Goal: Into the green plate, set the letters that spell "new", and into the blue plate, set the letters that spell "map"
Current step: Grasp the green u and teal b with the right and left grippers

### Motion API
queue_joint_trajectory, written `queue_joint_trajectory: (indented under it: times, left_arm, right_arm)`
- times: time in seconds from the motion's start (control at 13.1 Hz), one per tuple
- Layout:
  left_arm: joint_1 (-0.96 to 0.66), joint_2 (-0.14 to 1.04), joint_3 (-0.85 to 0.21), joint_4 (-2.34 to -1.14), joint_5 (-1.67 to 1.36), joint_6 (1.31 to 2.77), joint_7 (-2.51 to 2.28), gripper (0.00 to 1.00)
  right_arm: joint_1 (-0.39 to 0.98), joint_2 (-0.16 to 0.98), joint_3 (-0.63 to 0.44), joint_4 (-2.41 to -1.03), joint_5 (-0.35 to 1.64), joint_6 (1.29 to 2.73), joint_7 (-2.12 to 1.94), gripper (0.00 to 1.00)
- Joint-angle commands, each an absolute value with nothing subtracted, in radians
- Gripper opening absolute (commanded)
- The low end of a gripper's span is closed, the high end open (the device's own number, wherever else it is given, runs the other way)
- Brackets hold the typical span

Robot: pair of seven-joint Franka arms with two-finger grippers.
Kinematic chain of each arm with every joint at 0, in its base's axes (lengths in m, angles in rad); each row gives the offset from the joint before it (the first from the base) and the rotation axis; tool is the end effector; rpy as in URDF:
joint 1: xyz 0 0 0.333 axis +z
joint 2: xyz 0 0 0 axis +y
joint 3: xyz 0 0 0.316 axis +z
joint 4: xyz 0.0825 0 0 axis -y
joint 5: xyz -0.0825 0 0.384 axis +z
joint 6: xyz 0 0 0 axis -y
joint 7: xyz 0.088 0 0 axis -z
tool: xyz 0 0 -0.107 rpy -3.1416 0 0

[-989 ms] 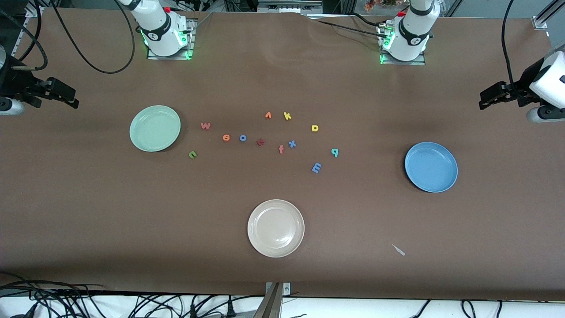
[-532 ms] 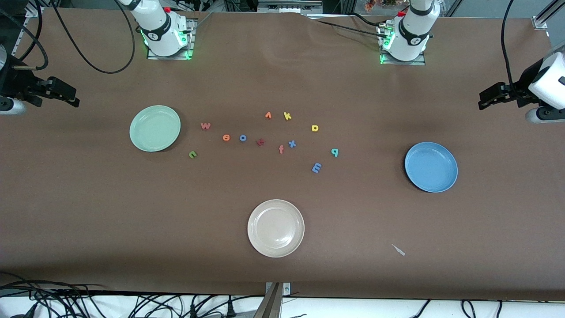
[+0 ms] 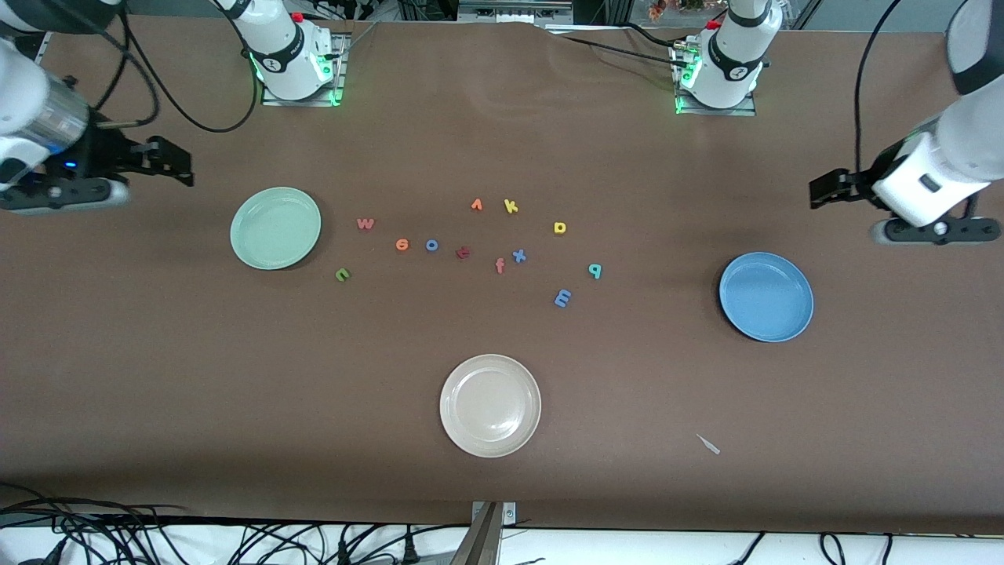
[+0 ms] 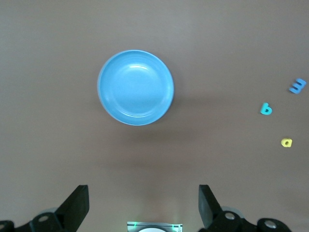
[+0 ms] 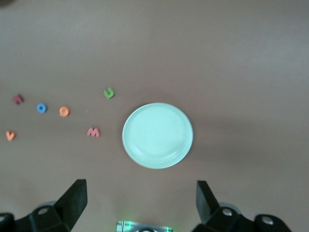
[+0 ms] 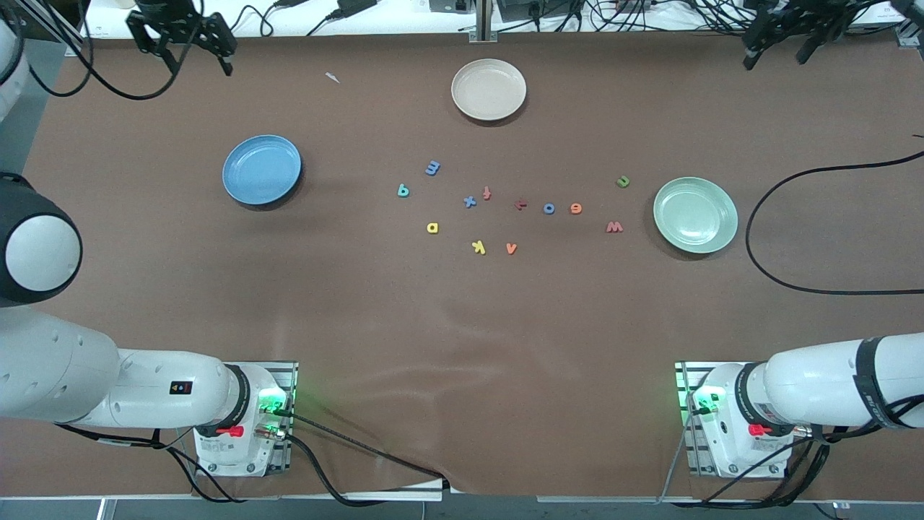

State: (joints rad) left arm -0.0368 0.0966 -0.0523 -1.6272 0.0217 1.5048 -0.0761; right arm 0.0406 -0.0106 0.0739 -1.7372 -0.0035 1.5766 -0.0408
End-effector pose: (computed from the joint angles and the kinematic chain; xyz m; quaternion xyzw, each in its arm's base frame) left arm 0.5654 -0.0469 0.5391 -0.9940 0.0071 0.1082 0.0173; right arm 0.5388 0.0618 0.5528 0.9942 0.0775 -0.0748 0.0049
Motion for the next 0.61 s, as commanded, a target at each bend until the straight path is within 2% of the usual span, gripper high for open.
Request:
queue_joint_trajectory:
  times: [0.0, 0.23, 0.38, 0.53]
  left_arm:
    - [-0.107, 0.168, -0.055, -1.629, -0.026, 1.558, -0.164, 1.00]
    - [-0.184, 0.248, -0.063, -1.649, -0.078, 1.649, -0.196, 1.00]
    - [-0.237, 0.268, -0.066, -1.725, -0.086, 1.782, -0.205, 1.00]
    - [-0.288, 0.265, -0.067, -1.852, -0.086, 1.958, -0.212, 1.00]
  right_arm:
    - [0.112, 0.128, 0.089, -1.758, -0.014, 1.626, -0.067, 1.00]
    - [0.166, 0.244, 0.092, -1.820, -0.017, 1.800, -0.072, 1.00]
    - [0.175, 0.233, 0.115, -1.954, -0.021, 1.986, -0.081, 1.00]
    - [0.175, 0.224, 0.118, -2.093, -0.025, 2.171, -0.094, 1.00]
